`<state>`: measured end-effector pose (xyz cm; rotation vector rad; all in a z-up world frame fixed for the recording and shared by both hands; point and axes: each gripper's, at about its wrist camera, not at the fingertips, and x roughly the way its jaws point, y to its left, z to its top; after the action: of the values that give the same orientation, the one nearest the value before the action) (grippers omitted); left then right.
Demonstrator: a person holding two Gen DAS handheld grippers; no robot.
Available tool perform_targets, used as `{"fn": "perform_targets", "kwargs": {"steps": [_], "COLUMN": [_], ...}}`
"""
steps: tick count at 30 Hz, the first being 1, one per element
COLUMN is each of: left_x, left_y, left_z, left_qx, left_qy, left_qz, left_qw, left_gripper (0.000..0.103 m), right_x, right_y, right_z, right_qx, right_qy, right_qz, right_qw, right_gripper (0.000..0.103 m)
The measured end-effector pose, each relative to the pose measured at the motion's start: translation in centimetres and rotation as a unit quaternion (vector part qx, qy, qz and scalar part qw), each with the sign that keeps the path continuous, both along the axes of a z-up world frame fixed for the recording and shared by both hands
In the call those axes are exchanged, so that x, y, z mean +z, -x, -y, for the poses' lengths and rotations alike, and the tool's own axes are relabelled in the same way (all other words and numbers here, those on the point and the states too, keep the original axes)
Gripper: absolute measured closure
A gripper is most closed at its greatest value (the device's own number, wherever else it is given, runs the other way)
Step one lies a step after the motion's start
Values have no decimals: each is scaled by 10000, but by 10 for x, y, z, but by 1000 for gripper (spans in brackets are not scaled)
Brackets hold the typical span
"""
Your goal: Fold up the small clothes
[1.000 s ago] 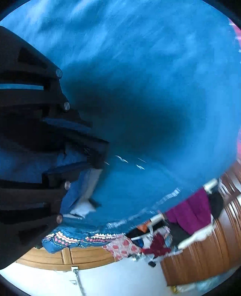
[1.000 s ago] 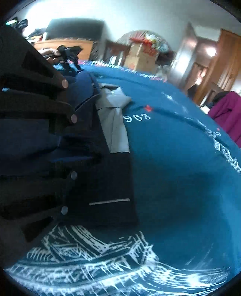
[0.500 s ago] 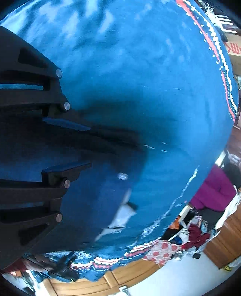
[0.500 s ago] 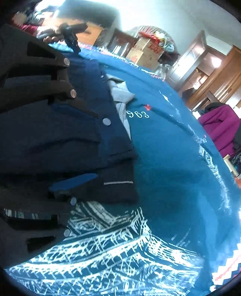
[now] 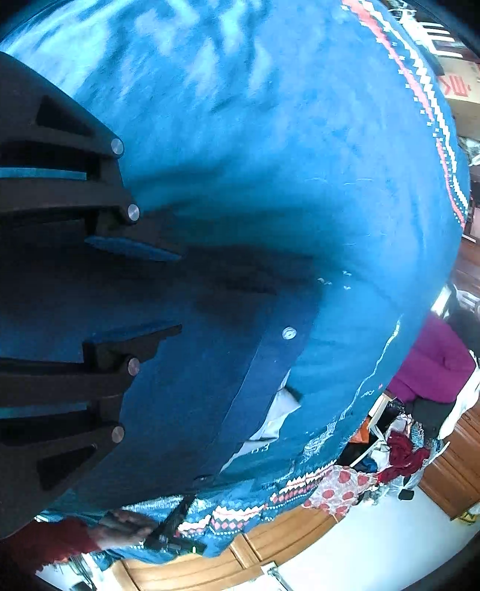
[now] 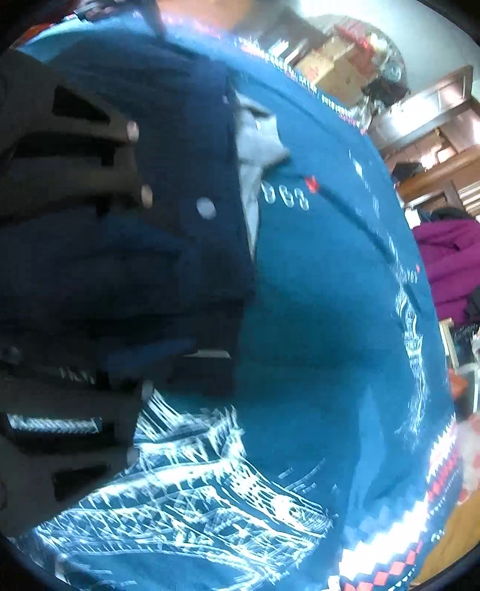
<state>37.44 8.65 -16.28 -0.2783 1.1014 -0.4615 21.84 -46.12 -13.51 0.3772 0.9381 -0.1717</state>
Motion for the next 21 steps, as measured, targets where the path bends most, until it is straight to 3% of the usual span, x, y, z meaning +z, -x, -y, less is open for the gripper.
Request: {"fn": "perform_targets", "kwargs": {"steps": [3, 6, 8, 10, 15, 19, 21], "left_x": [-9, -20, -24, -24, -22, -23, -23], "left_y": [0, 4, 6, 8, 15, 22, 25], "left_z": [-1, -5, -4, -3, -4, -6, -6], "left_qx": [132, 254, 302, 294, 253, 273, 281], "left_qy": [69, 142, 155, 134, 102, 179, 205], "left_qz": [-127, -228, -261, -238, -212, -239, -227], "left_qw": [9998, 9993, 9991, 9992, 9994, 9992, 9991], "left_gripper": [70, 70, 70, 70, 70, 70, 70], "right_x": [-22, -27, -29, -30, -33, -32, -28], "right_y": [-9, -6, -4, -2, 31, 42, 39], "right_z": [4, 5, 6, 9, 35, 44, 42], "right_qx": [-21, -19, -63, -150, -445, -312, -216], "right_qy": [-1, 18, -39, -154, -457, -1171, -1121], "right_qz": [-427, -429, -434, -417, -327, -10, 91], "right_qw": [9991, 9991, 9990, 9989, 9974, 9926, 9934], "right_gripper": [49, 50, 65, 102, 103, 103, 103]}}
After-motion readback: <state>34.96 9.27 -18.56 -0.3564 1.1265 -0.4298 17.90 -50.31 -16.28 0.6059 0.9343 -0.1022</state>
